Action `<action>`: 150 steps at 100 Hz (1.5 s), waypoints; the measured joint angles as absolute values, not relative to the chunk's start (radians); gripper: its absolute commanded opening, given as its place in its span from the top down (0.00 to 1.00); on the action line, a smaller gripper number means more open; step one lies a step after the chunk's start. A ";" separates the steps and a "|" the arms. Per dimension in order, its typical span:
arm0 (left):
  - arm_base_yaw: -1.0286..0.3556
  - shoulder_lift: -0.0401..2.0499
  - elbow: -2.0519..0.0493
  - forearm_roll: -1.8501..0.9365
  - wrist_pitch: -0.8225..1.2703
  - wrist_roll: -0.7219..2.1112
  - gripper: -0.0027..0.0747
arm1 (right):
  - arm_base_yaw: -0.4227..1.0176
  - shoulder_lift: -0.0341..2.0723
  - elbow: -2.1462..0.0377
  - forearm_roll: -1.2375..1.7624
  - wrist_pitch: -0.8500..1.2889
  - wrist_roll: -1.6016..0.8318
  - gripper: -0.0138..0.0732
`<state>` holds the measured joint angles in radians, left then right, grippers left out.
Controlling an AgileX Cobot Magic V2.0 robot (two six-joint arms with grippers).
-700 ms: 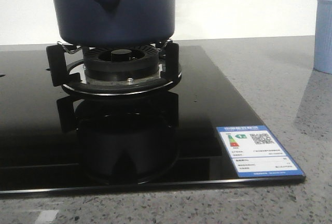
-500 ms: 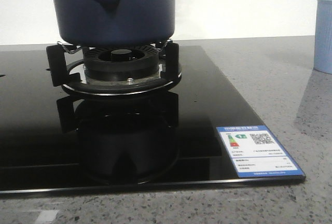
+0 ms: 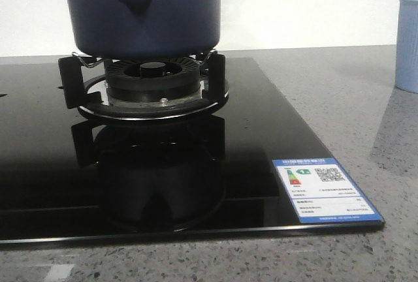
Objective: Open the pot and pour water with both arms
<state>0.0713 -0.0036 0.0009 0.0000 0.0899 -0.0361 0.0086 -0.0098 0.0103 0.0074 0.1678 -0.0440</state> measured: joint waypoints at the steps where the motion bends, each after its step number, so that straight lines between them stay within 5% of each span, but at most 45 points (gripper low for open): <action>1: 0.071 -0.004 0.001 0.000 0.090 -0.036 0.99 | 0.009 -0.010 0.010 0.007 0.168 -0.044 0.91; 59: 0.071 -0.004 0.000 -0.013 0.090 -0.036 0.99 | 0.009 -0.010 0.010 0.007 0.168 -0.044 0.91; 150: 0.071 -0.004 0.000 -0.486 0.027 -0.036 0.99 | 0.009 -0.010 0.010 0.491 0.062 -0.044 0.91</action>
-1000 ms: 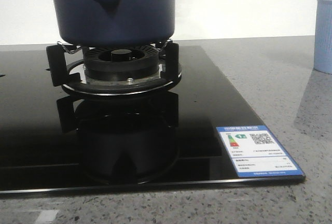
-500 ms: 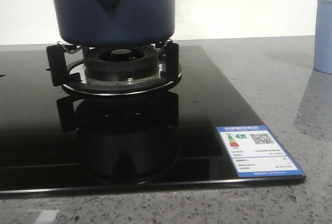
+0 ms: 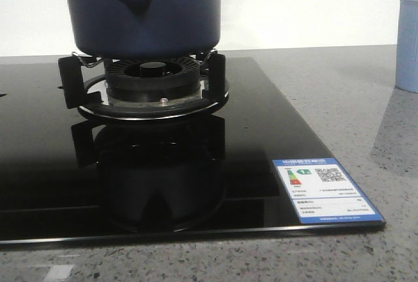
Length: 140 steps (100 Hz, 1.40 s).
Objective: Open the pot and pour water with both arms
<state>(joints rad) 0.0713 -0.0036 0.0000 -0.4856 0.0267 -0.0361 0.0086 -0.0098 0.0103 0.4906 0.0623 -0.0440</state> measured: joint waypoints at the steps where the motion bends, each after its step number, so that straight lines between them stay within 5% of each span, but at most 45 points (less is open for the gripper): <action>1: 0.071 -0.004 0.001 -0.494 0.027 -0.036 0.99 | 0.009 -0.010 0.010 0.491 0.065 -0.044 0.91; 29: 0.071 0.003 -0.157 -0.531 0.196 0.048 0.99 | 0.009 0.023 -0.165 0.442 0.238 -0.080 0.91; 52: 0.063 0.187 -0.436 -0.516 0.428 0.325 0.99 | 0.009 0.285 -0.389 0.401 0.395 -0.197 0.91; 79: -0.097 0.362 -0.573 -0.518 0.446 0.399 0.98 | 0.067 0.528 -0.543 0.395 0.448 -0.265 0.86; 91: -0.160 0.413 -0.575 -0.547 0.428 0.401 0.84 | 0.091 0.558 -0.569 0.395 0.455 -0.271 0.66; 107: -0.238 0.486 -0.575 -0.592 0.353 0.403 0.48 | 0.096 0.564 -0.580 0.395 0.456 -0.274 0.35; 117: -0.288 0.535 -0.575 -0.605 0.293 0.403 0.32 | 0.096 0.566 -0.580 0.395 0.456 -0.274 0.34; 140: -0.432 0.684 -0.594 -0.612 0.155 0.403 0.35 | 0.096 0.566 -0.580 0.395 0.456 -0.274 0.34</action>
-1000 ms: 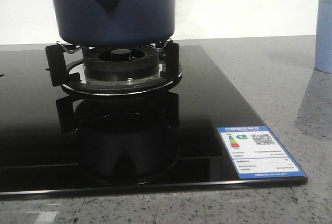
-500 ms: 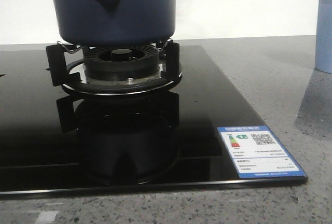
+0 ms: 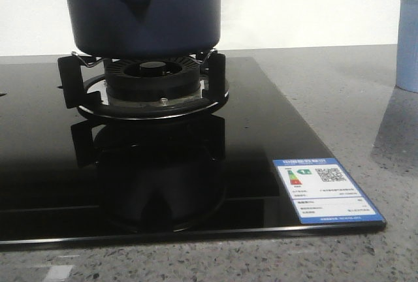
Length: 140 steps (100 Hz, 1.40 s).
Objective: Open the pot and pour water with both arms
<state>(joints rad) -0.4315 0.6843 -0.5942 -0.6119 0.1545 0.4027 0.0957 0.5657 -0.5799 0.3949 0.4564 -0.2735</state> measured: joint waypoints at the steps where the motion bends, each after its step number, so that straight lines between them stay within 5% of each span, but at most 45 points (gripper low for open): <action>1: -0.436 0.696 -0.598 -0.610 0.146 0.403 0.35 | 0.096 0.566 -0.580 0.395 0.456 -0.274 0.34; 59: -0.554 1.239 -0.909 -0.559 -0.041 0.403 0.25 | 0.096 0.566 -0.580 0.395 0.456 -0.274 0.34; 140: -0.564 1.460 -1.100 -0.505 -0.029 0.403 0.29 | 0.096 0.566 -0.580 0.395 0.459 -0.274 0.34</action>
<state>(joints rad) -0.5642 1.4599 -1.1001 -0.5053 -0.0289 0.4027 0.0957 0.5657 -0.5799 0.3949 0.4592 -0.2740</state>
